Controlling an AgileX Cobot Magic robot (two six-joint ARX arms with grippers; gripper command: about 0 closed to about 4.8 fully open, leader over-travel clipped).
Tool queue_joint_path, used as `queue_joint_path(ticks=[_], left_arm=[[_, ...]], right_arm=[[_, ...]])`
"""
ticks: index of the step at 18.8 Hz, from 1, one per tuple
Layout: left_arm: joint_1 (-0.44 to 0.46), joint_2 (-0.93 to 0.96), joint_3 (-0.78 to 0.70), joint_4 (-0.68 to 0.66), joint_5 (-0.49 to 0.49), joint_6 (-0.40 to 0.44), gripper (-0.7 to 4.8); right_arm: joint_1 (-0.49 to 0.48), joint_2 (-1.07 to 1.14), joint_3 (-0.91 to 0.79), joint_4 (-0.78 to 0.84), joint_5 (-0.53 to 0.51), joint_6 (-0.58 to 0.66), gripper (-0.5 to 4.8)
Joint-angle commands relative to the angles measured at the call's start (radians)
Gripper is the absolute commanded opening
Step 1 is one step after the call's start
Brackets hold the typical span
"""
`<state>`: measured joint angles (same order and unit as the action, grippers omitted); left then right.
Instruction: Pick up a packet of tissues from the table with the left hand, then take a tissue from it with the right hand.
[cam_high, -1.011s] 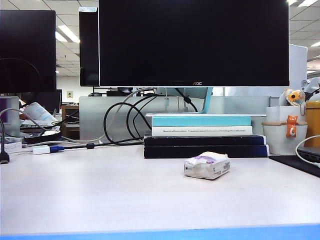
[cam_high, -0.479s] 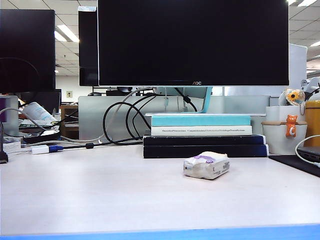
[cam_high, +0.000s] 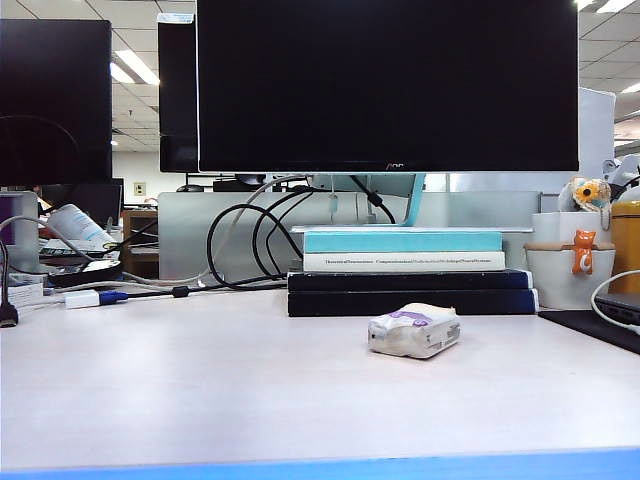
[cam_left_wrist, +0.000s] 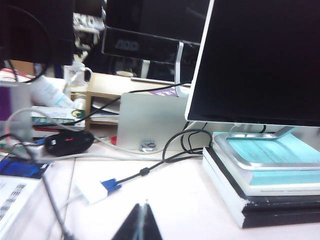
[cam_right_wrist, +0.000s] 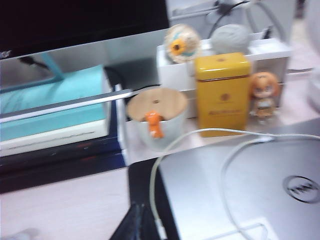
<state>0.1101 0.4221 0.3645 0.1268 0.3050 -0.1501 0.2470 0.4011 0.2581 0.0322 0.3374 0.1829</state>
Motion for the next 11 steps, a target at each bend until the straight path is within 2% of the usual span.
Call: queue_joint_path(ticks=[1,2,4,5,7,8,9,10,11], left_arm=[[-0.017,0.226,0.127,0.048,0.197,0.048,0.06],[-0.055,0.301,0.159,0.055,0.212,0.047,0.51],[-0.193,0.437,0.196,0.093,0.139,0.047,1.81],[-0.253,0.475,0.198,0.122,0.094,0.045,2.15],[-0.401,0.56,0.205,0.18,-0.025,0.05,2.3],[-0.545,0.648,0.216,0.232,-0.132,0.107,4.32],[-0.593,0.679,0.223,0.246,-0.176,0.131,4.79],[-0.633,0.713,0.231,0.26,-0.218,0.145,4.79],[-0.72,0.809,0.257,0.302,-0.291,0.145,4.79]], right_arm=[[0.001,0.179,0.096,0.06,-0.092,0.0,-0.04],[0.001,0.231,0.121,0.063,-0.116,0.0,-0.04],[0.0,0.316,0.163,0.066,-0.132,-0.001,-0.04],[0.0,0.338,0.173,0.068,-0.136,-0.001,-0.04],[-0.001,0.367,0.183,0.08,-0.142,-0.001,-0.04],[-0.003,0.377,0.182,0.085,-0.142,-0.001,-0.04],[-0.003,0.378,0.182,0.084,-0.142,-0.002,-0.04],[-0.003,0.378,0.182,0.083,-0.142,-0.004,-0.04],[-0.009,0.377,0.182,0.082,-0.142,-0.007,-0.04]])
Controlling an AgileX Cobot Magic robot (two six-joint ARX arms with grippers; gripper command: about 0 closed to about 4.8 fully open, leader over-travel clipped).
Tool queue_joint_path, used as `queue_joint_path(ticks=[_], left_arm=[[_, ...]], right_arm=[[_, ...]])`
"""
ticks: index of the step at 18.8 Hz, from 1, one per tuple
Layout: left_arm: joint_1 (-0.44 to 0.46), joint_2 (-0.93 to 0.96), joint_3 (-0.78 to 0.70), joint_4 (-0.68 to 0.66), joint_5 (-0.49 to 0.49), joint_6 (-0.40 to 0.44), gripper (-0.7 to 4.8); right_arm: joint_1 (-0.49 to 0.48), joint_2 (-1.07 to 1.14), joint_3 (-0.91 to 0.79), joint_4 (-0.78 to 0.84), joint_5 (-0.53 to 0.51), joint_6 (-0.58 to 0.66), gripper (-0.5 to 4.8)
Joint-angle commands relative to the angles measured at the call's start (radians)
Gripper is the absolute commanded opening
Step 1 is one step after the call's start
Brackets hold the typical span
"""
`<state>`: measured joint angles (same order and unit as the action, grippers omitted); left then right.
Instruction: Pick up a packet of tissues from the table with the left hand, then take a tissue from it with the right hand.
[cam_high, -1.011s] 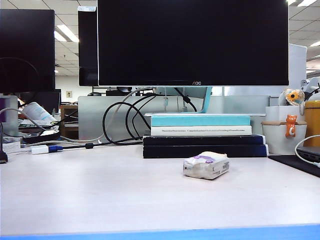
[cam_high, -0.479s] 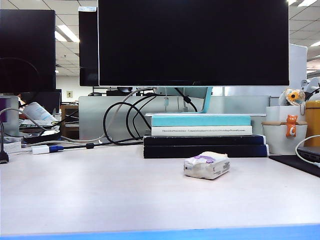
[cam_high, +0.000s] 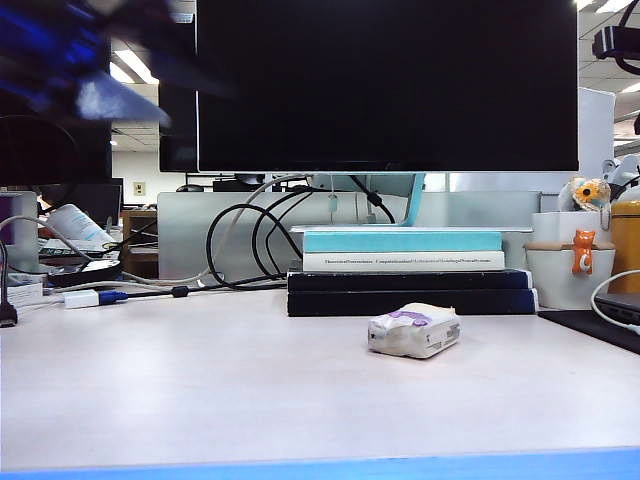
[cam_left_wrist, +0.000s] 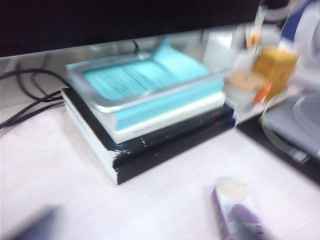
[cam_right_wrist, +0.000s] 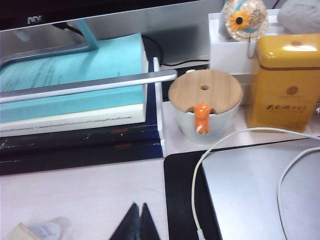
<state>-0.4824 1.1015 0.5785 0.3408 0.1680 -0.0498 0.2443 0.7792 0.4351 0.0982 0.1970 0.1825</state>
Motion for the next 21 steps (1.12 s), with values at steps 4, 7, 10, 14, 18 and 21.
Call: queue_joint_path(ticks=[4,7,10,14,18,21], left_arm=[[-0.183,0.3,0.137,0.086,-0.053,0.02,4.79],[-0.208,0.34,0.157,0.091,-0.039,-0.03,4.79],[-0.23,0.388,0.157,0.103,-0.04,-0.128,4.79],[-0.297,0.466,0.163,0.134,-0.093,-0.132,4.79],[-0.412,0.578,0.219,0.193,-0.272,-0.115,4.79],[-0.431,0.666,0.283,0.187,-0.309,-0.116,4.79]], right_arm=[[-0.012,0.02,0.031,-0.116,-0.053,-0.032,-0.04],[-0.016,0.084,0.08,-0.177,-0.069,-0.036,-0.04],[-0.018,0.132,0.112,-0.177,-0.115,-0.032,-0.04],[-0.02,0.146,0.113,-0.176,-0.129,-0.031,-0.04],[-0.02,0.152,0.113,-0.177,-0.129,-0.032,-0.04],[-0.02,0.152,0.113,-0.177,-0.129,-0.032,-0.04]])
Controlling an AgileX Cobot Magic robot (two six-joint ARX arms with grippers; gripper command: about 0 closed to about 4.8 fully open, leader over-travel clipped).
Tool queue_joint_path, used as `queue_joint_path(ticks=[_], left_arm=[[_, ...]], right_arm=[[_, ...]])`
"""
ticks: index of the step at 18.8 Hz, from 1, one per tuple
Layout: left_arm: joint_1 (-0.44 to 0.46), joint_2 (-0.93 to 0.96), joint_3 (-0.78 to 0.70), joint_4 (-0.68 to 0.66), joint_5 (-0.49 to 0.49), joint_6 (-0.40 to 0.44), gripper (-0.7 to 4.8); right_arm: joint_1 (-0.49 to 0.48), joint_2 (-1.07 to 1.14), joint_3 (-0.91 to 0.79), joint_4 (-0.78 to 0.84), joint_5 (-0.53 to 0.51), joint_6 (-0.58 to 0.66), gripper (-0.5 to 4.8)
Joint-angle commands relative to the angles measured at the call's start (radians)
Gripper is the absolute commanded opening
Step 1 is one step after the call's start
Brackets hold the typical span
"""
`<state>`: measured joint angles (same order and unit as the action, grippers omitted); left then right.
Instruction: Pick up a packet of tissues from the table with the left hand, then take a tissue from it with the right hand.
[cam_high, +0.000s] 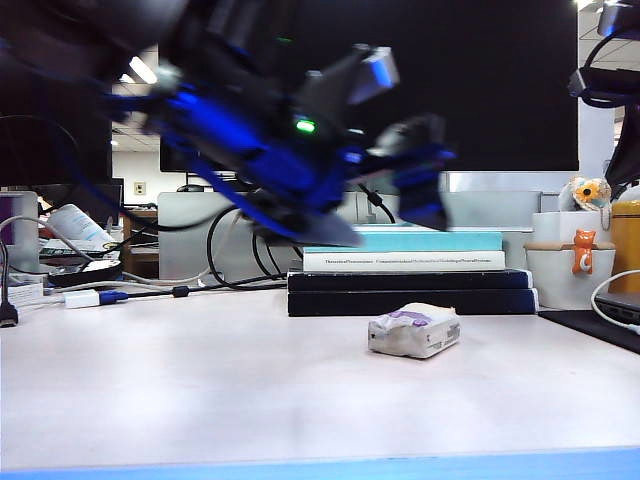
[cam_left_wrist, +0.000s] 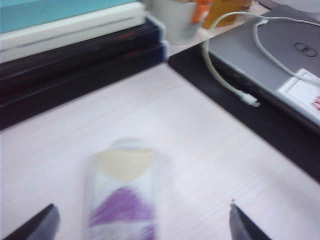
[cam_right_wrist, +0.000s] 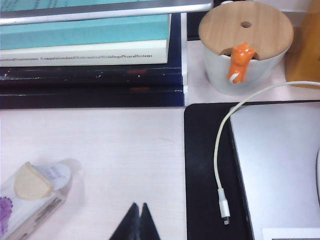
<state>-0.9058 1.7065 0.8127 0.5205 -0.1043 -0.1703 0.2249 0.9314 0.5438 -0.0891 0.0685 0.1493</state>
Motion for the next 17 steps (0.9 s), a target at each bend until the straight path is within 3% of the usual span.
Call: queue_joint_path(ticks=[1,8,14,17], left_arm=[[-0.008,0.081,0.066,-0.006,-0.056,0.0,4.79],[-0.008,0.188,0.124,-0.041,-0.096,-0.051,4.79],[-0.007,0.249,0.164,-0.054,-0.032,-0.051,4.79],[-0.007,0.291,0.227,-0.129,-0.023,-0.049,4.79]], right_arm=[[-0.001,0.0,0.004,0.01,0.0,0.0,-0.04],[-0.001,0.01,0.004,0.005,0.0,0.0,-0.04],[-0.001,0.027,0.004,0.011,0.0,-0.004,-0.04],[-0.001,0.035,0.004,0.011,0.0,-0.004,-0.04]])
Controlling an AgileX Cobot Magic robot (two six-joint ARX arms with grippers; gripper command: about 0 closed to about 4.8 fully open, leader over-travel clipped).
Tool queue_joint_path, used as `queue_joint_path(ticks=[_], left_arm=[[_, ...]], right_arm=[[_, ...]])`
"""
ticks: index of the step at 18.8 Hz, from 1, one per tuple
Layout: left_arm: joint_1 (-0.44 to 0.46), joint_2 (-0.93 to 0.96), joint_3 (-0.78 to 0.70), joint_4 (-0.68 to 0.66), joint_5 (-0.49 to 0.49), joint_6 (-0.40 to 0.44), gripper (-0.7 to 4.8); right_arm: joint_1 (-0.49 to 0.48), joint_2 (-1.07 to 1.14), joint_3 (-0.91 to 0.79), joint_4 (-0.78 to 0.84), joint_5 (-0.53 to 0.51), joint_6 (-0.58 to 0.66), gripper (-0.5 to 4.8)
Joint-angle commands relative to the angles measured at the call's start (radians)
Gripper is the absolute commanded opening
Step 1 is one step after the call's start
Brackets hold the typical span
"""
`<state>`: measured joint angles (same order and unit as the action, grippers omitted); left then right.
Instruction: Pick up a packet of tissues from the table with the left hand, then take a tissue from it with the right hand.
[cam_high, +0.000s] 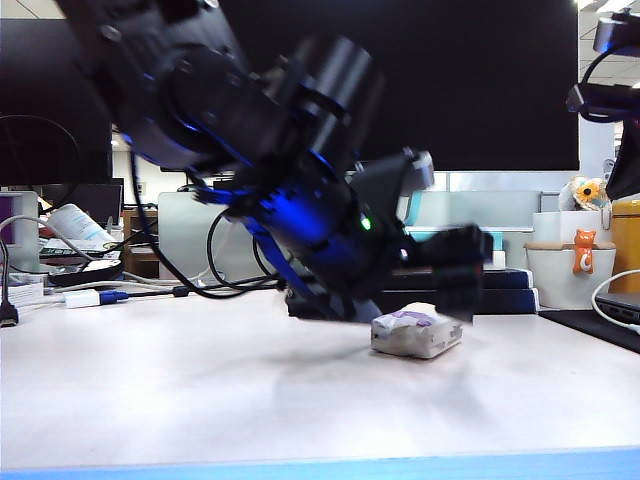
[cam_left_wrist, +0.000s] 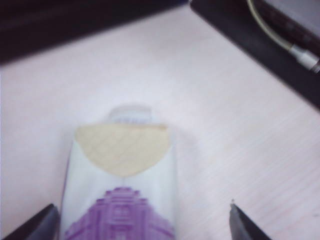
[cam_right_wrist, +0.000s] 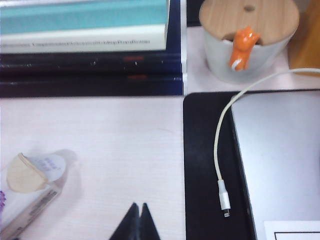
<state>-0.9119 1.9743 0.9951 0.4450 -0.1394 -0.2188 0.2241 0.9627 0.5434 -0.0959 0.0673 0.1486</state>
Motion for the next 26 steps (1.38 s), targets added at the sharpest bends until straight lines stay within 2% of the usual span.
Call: queue_joint_path(ticks=[1,3,8,10,11,12,15,17,22,26], left_arm=[[-0.001,0.034,0.067,-0.082,0.013,0.002,4.79],[-0.001,0.052,0.105,-0.129,0.014,0.003,4.79],[0.0,0.056,0.113,-0.147,0.029,0.031,4.79],[-0.001,0.056,0.113,-0.174,0.029,0.055,3.41],[0.0,0.056,0.113,-0.19,0.028,0.055,2.91],[0.0,0.056,0.113,-0.198,0.027,0.063,2.63],[0.0,0.056,0.113,-0.195,0.028,0.095,2.32],[0.0,0.049,0.113,-0.203,0.06,0.166,2.32],[0.006,-0.034,0.112,-0.251,0.074,0.41,2.32],[0.041,-0.105,0.112,-0.309,0.109,0.497,2.32]], right_arm=[[0.0,0.004,0.004,0.017,0.001,-0.003,-0.04],[0.0,0.004,0.004,0.017,0.001,-0.004,-0.04],[0.0,0.005,0.004,0.017,0.001,-0.023,-0.04],[0.0,0.005,0.004,0.018,0.005,-0.023,-0.04],[0.0,0.005,0.004,0.018,0.005,-0.023,-0.04],[0.0,0.005,0.004,0.018,0.005,-0.023,-0.04],[0.0,0.005,0.004,0.02,0.005,-0.024,-0.04],[-0.003,0.005,0.004,0.024,0.008,-0.026,-0.04],[-0.005,0.005,0.004,0.021,0.007,-0.026,-0.04],[-0.006,0.004,0.005,-0.026,-0.029,-0.025,-0.04]])
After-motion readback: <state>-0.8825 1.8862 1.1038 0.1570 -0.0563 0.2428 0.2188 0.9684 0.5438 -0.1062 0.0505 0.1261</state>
